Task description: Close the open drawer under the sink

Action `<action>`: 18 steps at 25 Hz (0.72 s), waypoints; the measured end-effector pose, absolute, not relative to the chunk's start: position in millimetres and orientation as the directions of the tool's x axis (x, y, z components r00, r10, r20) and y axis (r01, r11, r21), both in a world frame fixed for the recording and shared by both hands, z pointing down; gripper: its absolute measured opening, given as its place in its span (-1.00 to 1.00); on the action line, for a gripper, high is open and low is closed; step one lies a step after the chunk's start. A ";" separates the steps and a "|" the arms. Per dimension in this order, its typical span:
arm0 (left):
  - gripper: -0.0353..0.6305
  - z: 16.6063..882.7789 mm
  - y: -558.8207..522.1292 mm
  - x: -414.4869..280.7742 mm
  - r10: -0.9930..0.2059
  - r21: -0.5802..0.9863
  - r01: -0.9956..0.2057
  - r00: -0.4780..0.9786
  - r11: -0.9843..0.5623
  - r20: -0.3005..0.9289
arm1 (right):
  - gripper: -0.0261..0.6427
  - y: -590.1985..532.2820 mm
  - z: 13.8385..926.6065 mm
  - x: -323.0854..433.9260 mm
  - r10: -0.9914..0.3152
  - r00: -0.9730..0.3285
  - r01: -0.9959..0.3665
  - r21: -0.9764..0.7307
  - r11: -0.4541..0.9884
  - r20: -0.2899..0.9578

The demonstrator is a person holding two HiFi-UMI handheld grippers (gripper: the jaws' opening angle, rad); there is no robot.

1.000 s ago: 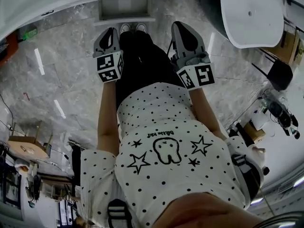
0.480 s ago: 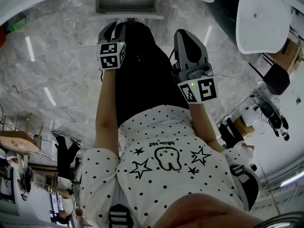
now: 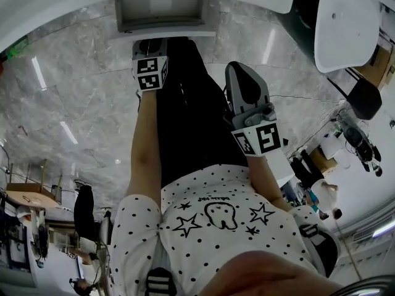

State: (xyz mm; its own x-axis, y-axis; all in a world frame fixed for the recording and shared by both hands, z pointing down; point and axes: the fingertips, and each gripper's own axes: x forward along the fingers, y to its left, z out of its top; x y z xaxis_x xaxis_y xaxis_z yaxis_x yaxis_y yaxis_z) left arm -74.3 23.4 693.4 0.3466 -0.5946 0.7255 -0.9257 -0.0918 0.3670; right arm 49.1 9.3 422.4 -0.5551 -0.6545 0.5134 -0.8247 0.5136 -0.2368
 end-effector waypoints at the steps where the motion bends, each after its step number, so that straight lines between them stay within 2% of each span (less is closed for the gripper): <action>1: -0.48 699.0 20.6 -72.9 -0.596 0.365 -0.927 0.344 -0.091 0.726 | -0.88 8.7 426.5 50.8 -0.654 -0.550 -0.827 -0.230 0.513 0.519; 18: -0.47 721.2 5.4 -60.7 -0.620 0.298 -0.951 0.280 -0.076 0.733 | -0.88 15.4 450.6 54.3 -0.670 -0.521 -0.851 -0.264 0.454 0.528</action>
State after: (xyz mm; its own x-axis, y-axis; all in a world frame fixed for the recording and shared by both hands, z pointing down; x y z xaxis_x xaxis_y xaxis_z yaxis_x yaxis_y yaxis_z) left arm -60.7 5.4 721.2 0.2795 -0.6197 0.7333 -0.9514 -0.0762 0.2983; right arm 54.3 15.4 450.6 -0.5214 -0.6701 0.5283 -0.8510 0.4539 -0.2643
